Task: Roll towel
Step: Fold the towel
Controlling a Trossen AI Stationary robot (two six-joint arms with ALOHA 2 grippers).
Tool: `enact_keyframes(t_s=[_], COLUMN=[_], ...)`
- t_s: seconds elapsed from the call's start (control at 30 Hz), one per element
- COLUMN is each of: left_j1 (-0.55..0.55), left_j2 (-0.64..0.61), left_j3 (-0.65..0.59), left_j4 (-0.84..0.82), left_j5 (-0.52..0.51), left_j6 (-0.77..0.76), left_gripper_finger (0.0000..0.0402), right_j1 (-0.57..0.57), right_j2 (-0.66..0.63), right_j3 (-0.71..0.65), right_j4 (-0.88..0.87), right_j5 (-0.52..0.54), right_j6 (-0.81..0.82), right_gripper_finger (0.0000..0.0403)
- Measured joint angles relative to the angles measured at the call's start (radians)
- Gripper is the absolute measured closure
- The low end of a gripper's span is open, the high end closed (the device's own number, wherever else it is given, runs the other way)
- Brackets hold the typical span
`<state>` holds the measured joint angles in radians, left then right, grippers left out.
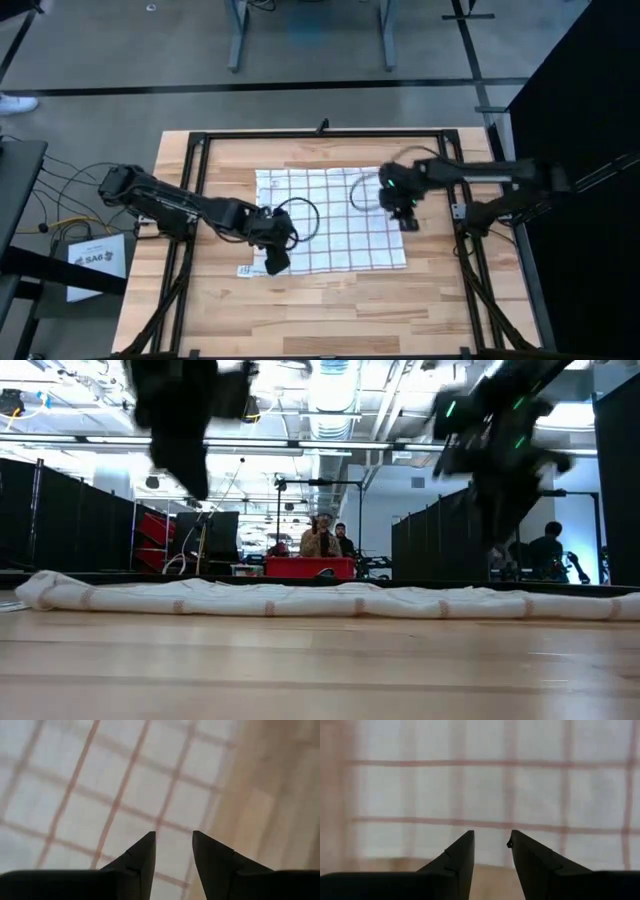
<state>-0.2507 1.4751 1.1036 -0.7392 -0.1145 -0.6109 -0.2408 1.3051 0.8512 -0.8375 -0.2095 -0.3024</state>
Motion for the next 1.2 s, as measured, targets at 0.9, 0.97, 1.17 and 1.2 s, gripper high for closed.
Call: enact_keyframes(t_s=[0.9, 0.97, 1.17, 1.2], left_j1=[-0.468, -0.455, -0.403, -0.393], left_j2=[0.390, 0.390, 0.390, 0.391], left_j3=[0.648, 0.648, 0.577, 0.547], left_j4=[-0.685, -0.677, -0.640, -0.610], left_j5=[-0.629, -0.595, -0.567, -0.559], left_j6=[-0.057, -0.060, -0.073, -0.075], left_gripper_finger=[0.0292, 0.0279, 0.0243, 0.0240], right_j1=[0.904, 0.886, 0.815, 0.805], right_j2=[0.256, 0.247, 0.217, 0.218], right_j3=[0.339, 0.337, 0.268, 0.248], right_j4=[-0.121, -0.155, -0.195, -0.190], right_j5=[0.521, 0.519, 0.536, 0.537], right_j6=[0.851, 0.859, 0.786, 0.773], right_gripper_finger=[0.0253, 0.0236, 0.0193, 0.0190])
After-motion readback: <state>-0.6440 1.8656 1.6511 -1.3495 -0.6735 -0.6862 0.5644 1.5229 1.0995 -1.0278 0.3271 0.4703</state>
